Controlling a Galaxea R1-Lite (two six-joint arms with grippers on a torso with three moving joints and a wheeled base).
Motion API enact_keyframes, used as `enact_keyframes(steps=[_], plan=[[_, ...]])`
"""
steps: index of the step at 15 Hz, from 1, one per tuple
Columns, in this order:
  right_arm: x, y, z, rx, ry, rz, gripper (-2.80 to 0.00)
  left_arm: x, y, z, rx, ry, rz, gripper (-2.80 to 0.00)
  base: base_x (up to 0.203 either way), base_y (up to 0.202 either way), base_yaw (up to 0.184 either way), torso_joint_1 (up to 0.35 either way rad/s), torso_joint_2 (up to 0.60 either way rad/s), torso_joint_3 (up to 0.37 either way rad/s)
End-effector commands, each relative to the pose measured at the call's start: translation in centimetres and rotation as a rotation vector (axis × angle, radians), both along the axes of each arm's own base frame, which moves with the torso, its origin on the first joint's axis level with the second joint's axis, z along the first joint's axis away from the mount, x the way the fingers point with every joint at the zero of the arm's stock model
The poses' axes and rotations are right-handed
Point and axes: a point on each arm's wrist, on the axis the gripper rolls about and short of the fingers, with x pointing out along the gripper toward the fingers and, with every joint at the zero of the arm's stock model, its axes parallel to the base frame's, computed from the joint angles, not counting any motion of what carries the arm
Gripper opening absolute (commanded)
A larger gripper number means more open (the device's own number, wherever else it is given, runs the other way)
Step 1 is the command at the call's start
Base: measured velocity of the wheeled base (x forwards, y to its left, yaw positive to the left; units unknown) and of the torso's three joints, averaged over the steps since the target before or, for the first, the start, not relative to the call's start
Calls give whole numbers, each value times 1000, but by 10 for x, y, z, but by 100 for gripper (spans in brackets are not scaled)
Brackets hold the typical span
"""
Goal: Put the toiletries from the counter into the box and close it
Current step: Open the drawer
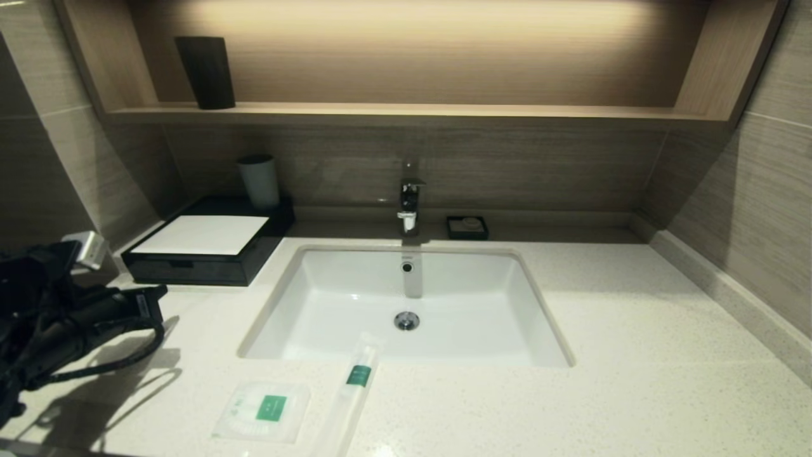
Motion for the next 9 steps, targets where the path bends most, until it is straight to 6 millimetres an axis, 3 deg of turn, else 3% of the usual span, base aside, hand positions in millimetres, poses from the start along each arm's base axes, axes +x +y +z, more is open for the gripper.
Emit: enact_keyframes(steps=[1,9], plan=[[0,0,0,1,0,0,-280,1,2,-3,-2,7,6,-280,0,0,0,0,0,0],[0,0,0,0,0,0,-280,-2,21,1,-74,-12,-70,-280,0,0,0,0,0,0]])
